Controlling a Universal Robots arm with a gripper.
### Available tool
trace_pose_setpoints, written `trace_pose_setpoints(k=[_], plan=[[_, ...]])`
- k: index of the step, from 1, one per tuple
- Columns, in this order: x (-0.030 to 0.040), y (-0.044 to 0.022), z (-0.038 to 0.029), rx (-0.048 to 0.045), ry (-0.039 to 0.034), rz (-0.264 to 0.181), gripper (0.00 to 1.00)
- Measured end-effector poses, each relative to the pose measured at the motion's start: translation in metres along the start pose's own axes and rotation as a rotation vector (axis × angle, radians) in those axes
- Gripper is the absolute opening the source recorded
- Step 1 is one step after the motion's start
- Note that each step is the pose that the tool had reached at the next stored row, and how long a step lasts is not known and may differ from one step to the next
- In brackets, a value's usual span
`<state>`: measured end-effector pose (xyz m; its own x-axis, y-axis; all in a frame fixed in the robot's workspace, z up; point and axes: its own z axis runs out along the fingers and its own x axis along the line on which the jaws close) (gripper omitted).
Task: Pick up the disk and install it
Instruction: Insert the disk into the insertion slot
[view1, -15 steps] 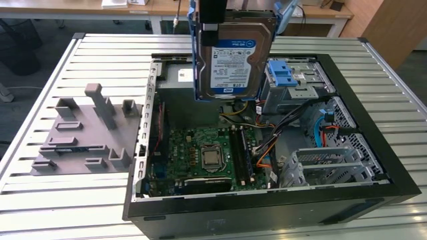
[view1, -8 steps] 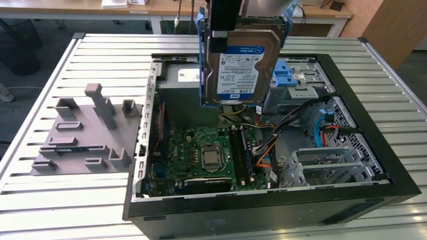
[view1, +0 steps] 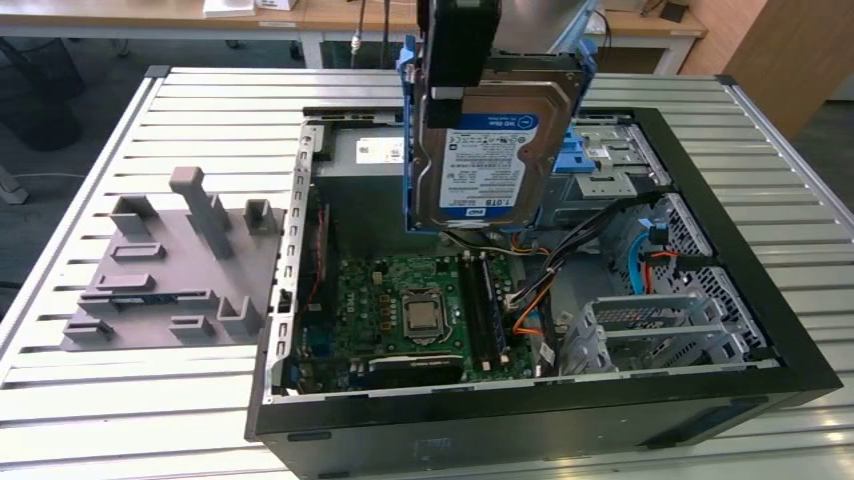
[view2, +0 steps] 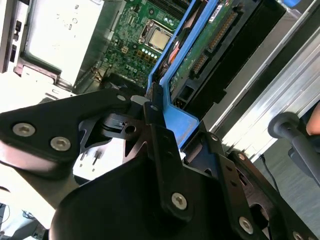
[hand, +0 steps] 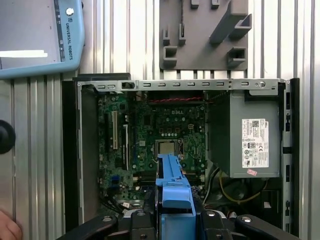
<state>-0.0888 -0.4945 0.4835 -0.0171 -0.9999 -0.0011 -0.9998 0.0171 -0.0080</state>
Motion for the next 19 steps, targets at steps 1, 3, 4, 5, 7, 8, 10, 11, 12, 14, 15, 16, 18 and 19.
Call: trace_pose_setpoints(k=[1, 3, 4, 5, 7, 8, 10, 11, 12, 14, 15, 16, 18, 19], plan=[[0.0006, -0.0022, 0.0003, 0.0, 0.0, 0.0, 0.36], [0.0015, -0.0066, 0.0005, -0.0001, 0.0003, 0.0, 0.36], [0.0019, -0.0084, 0.0009, -0.0001, 0.0002, 0.0, 0.36], [0.002, -0.0093, 0.0012, 0.0, 0.0001, 0.0, 0.36], [0.0021, -0.0094, 0.0012, -0.0001, 0.0003, 0.0, 0.36], [0.0021, -0.0094, 0.0012, -0.0001, 0.0003, 0.0, 0.36], [0.0021, -0.0094, 0.0012, -0.0001, 0.0003, 0.0, 0.36], [0.0025, -0.0094, 0.0013, 0.0, 0.0001, 0.0, 0.36], [0.0031, -0.0095, 0.0013, 0.0, 0.0001, 0.0, 0.36], [0.0046, -0.0095, 0.0013, -0.0001, 0.0002, 0.0, 0.36], [0.0056, -0.0095, 0.0013, 0.0, 0.0002, 0.0, 0.36], [0.0067, -0.0095, 0.0013, -0.0001, 0.0002, 0.0, 0.36], [0.0092, -0.0096, 0.0014, 0.0, 0.0002, 0.0, 0.36], [0.0105, -0.0096, 0.0015, 0.0, 0.0002, 0.0, 0.36]])
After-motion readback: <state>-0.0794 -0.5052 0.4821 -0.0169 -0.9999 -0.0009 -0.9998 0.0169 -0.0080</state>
